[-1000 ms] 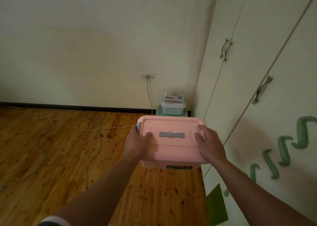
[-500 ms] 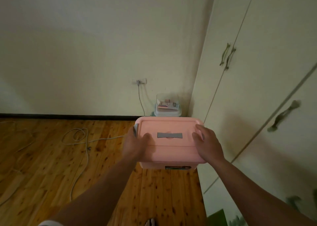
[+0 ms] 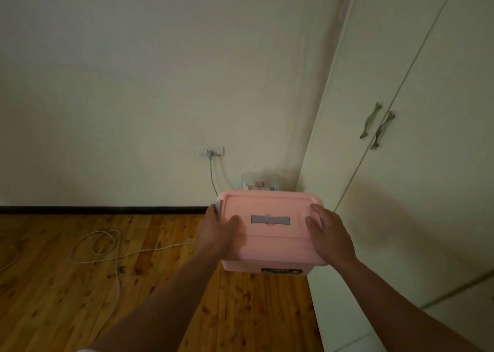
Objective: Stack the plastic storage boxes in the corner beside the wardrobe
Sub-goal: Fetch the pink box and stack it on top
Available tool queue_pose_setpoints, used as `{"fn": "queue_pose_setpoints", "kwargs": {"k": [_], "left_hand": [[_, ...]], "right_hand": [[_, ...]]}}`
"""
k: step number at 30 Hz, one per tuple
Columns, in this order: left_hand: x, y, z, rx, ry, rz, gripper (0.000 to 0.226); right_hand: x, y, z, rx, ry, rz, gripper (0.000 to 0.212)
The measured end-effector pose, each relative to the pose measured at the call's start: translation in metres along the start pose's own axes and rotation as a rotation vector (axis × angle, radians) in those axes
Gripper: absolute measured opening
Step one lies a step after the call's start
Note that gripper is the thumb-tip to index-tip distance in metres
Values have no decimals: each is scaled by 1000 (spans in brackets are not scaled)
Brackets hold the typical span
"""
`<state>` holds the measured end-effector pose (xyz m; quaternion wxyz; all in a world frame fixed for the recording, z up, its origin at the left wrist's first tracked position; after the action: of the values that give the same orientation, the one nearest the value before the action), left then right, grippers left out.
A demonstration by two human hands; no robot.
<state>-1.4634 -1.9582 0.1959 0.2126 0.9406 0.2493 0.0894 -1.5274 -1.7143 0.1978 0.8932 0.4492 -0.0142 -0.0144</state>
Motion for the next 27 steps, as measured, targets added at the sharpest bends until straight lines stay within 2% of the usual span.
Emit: {"fn": "queue_pose_setpoints", "kwargs": {"k": [10, 22, 27], "left_hand": [[-91, -28, -18, -35, 2, 15, 50], [-221, -117, -50, -29, 85, -10, 62], [-258, -135, -57, -41, 100, -31, 61]], "right_hand": [[-100, -21, 12, -23, 8, 18, 41], [-277, -31, 1, -12, 47, 64, 43], [-323, -37, 4, -3, 63, 93, 44]]}}
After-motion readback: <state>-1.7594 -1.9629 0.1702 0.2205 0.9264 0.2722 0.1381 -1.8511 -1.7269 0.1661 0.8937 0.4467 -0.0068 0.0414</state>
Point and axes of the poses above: each hand's wrist, its own x-axis away from the middle knuckle, its own y-axis out of the back of the hand, z = x × y, the point moved 2 cm from there along -x, towards the middle knuckle, and after that the axes turned 9 degrees about -y, right-handed, at the moved point
